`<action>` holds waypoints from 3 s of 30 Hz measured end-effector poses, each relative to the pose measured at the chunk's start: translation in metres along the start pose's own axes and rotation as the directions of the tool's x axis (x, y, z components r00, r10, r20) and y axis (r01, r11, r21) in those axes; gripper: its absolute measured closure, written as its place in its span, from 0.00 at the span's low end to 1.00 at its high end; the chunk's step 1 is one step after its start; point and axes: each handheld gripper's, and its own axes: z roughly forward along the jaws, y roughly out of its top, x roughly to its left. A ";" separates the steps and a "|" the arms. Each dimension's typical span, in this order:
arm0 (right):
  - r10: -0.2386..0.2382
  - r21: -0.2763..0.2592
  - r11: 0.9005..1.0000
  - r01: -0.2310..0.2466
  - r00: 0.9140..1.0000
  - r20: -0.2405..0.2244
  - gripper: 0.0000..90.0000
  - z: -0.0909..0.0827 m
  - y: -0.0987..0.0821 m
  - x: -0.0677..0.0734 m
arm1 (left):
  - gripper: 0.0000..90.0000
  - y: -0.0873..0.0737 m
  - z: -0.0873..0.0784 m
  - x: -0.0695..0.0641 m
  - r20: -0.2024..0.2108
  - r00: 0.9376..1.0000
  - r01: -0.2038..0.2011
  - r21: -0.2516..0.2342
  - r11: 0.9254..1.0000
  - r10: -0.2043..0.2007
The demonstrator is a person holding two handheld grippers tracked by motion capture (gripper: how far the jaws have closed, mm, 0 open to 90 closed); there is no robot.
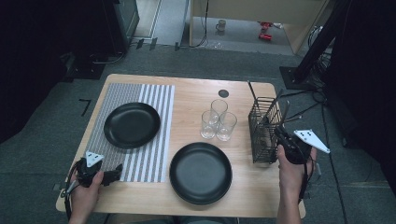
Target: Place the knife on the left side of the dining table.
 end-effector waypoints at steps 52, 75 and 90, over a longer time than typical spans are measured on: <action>-0.009 -0.071 0.997 0.008 1.000 -0.025 0.93 -0.043 -0.032 0.009 | 0.03 0.000 0.000 0.000 0.000 1.000 0.000 0.000 1.000 0.000; -0.002 -0.053 0.999 0.001 1.000 -0.022 0.91 -0.040 -0.014 0.016 | 0.03 0.000 0.000 0.000 0.000 1.000 0.000 0.000 1.000 0.000; 0.037 -0.089 0.995 -0.040 0.999 -0.036 0.81 -0.059 -0.022 0.016 | 0.04 0.000 0.000 0.000 0.000 1.000 0.000 0.000 1.000 0.000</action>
